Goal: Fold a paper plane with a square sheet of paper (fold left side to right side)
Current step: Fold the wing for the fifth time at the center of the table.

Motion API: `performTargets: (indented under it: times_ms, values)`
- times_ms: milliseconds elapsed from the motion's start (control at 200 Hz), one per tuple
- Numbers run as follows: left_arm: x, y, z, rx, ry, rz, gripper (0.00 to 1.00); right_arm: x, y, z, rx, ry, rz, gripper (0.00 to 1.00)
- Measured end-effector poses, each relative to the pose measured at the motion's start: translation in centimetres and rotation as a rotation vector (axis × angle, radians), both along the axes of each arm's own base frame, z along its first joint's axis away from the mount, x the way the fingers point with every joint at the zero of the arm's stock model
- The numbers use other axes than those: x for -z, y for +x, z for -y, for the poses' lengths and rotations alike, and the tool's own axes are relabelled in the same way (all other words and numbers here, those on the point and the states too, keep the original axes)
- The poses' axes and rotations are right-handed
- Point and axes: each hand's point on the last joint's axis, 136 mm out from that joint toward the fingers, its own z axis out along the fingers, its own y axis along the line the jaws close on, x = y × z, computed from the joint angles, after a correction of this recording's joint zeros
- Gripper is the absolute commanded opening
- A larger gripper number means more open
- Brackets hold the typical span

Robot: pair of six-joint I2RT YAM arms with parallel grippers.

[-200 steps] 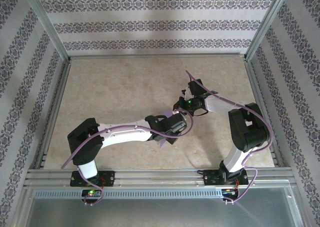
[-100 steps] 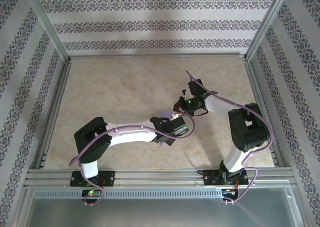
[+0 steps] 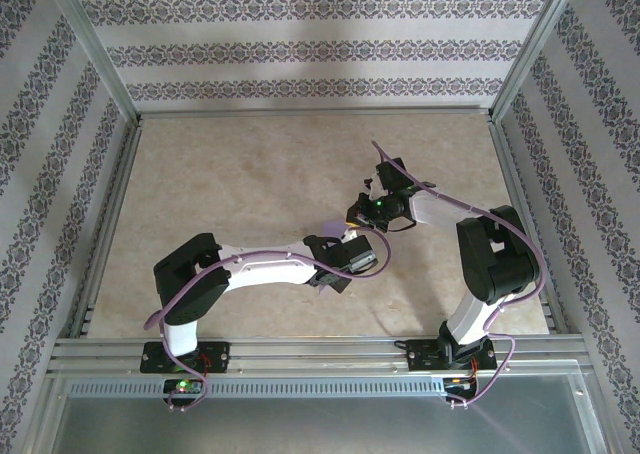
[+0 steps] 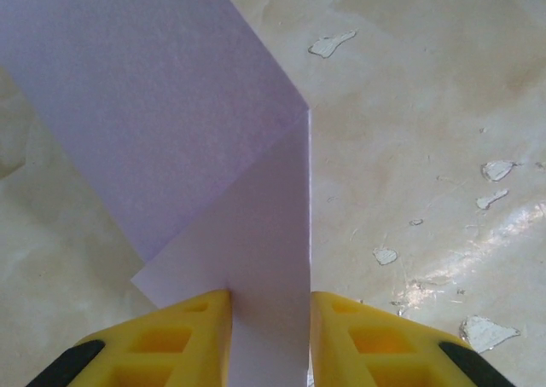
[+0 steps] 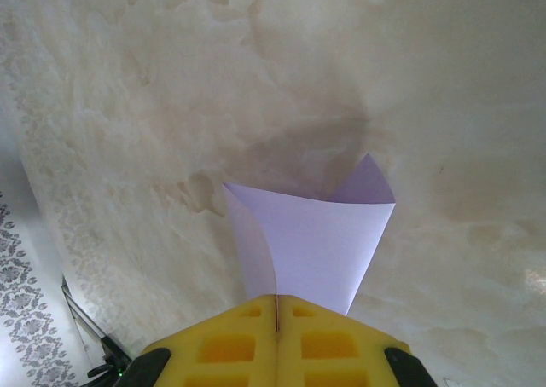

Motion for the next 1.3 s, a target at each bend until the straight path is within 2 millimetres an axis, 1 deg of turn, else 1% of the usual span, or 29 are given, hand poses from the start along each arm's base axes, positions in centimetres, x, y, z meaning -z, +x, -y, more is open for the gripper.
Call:
performTargets:
  times_ms: [220,340,510,605,685,785,845,914,1034,1174,1239,1299]
  values:
    - [1.0,0.1,-0.3,-0.006,0.027,-0.004,0.29,0.3,0.0,0.0,0.000,-0.003,-0.006,0.00]
    - [1.0,0.2,-0.3,-0.010,0.031,0.002,0.24,0.4,-0.1,0.0,0.000,-0.004,-0.010,0.00]
    - [1.0,0.2,-0.3,-0.012,0.030,0.002,0.20,0.5,-0.1,0.1,0.002,-0.007,-0.010,0.00]
    - [1.0,0.2,-0.2,-0.014,0.022,0.001,0.15,0.6,-0.1,0.1,0.003,-0.010,-0.009,0.00]
    - [1.2,0.1,0.0,-0.015,0.007,-0.004,0.13,0.7,0.0,0.3,0.007,-0.018,-0.007,0.07]
    - [1.5,0.0,0.3,-0.018,-0.016,-0.014,0.11,1.0,0.0,1.0,0.021,-0.032,-0.012,0.15]
    - [1.9,-0.2,0.4,-0.018,-0.028,-0.024,0.10,1.2,0.0,1.9,0.040,-0.048,-0.014,0.18]
    - [2.4,-0.4,0.1,-0.022,-0.036,-0.038,0.09,1.2,0.0,3.7,0.076,-0.070,-0.008,0.21]
    - [3.2,-0.5,-0.1,-0.031,-0.058,-0.065,0.07,-0.1,0.3,7.1,0.150,-0.104,0.034,0.24]
    - [2.4,-0.2,0.1,-0.044,-0.141,-0.084,0.07,-2.3,0.5,10.8,0.212,-0.144,0.118,0.29]
    - [1.9,0.1,0.2,-0.053,-0.202,-0.103,0.07,-2.8,0.2,11.8,0.221,-0.162,0.146,0.31]
    - [1.3,0.5,0.5,-0.065,-0.271,-0.123,0.07,-2.8,-0.4,12.3,0.215,-0.173,0.159,0.33]
